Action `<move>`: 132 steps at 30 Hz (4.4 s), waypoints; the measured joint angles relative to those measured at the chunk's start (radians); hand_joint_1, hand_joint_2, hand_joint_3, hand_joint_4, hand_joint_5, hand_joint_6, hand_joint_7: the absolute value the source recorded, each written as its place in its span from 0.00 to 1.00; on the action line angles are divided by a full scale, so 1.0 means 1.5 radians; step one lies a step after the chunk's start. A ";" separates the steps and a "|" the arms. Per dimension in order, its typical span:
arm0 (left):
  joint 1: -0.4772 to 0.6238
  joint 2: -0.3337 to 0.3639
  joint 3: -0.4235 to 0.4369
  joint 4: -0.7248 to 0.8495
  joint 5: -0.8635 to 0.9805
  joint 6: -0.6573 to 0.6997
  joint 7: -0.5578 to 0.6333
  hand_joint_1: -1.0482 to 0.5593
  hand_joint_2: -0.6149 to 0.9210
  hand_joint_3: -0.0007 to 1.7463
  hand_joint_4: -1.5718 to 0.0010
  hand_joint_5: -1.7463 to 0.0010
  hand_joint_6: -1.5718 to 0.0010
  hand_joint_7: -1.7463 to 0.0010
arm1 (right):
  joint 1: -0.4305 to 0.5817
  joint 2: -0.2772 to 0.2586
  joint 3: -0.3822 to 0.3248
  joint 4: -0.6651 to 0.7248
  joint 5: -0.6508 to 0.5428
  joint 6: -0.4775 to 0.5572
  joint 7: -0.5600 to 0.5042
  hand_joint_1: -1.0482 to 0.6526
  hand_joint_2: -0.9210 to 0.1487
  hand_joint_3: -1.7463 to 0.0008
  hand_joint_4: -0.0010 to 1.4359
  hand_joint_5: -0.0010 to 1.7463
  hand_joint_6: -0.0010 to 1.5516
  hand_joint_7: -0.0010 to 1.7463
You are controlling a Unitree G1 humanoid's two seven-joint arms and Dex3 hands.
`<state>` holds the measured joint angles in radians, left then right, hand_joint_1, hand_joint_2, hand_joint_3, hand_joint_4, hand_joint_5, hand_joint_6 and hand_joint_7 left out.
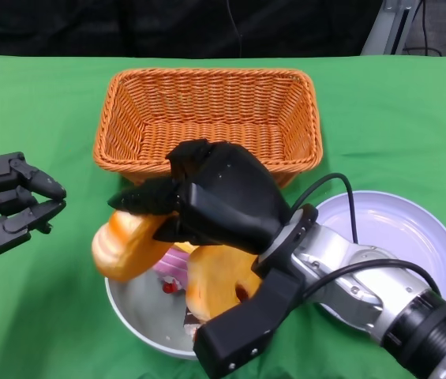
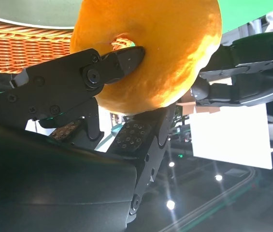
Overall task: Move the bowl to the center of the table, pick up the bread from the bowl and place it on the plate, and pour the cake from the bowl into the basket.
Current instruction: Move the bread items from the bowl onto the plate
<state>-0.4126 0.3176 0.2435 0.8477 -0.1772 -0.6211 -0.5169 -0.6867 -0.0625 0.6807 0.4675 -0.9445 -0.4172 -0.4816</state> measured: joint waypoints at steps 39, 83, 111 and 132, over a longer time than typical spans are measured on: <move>-0.003 -0.001 0.001 0.006 -0.036 0.001 -0.028 0.67 0.76 0.63 0.48 0.12 0.48 0.26 | 0.143 -0.082 -0.169 -0.247 0.089 -0.010 0.105 0.50 0.07 1.00 0.61 0.72 0.59 0.42; -0.024 -0.001 0.001 0.028 -0.037 -0.004 -0.046 0.68 0.78 0.60 0.47 0.13 0.47 0.27 | 0.422 -0.120 -0.431 -0.537 0.360 0.174 0.342 0.55 0.03 0.98 0.58 0.84 0.55 0.49; -0.024 -0.008 0.004 0.019 -0.045 0.001 -0.051 0.67 0.77 0.60 0.47 0.13 0.46 0.28 | 0.432 -0.150 -0.519 -0.468 0.565 0.466 0.503 0.55 0.00 0.90 0.41 0.79 0.43 0.58; -0.021 -0.009 0.003 0.006 -0.043 0.001 -0.051 0.68 0.78 0.60 0.48 0.13 0.47 0.27 | 0.344 -0.172 -0.503 -0.331 0.589 0.591 0.516 0.55 0.00 0.90 0.44 0.77 0.46 0.50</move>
<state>-0.4443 0.3046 0.2482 0.8574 -0.2416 -0.6199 -0.5934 -0.1714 -0.3207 -0.0731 -0.0288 -0.0611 0.4692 0.2928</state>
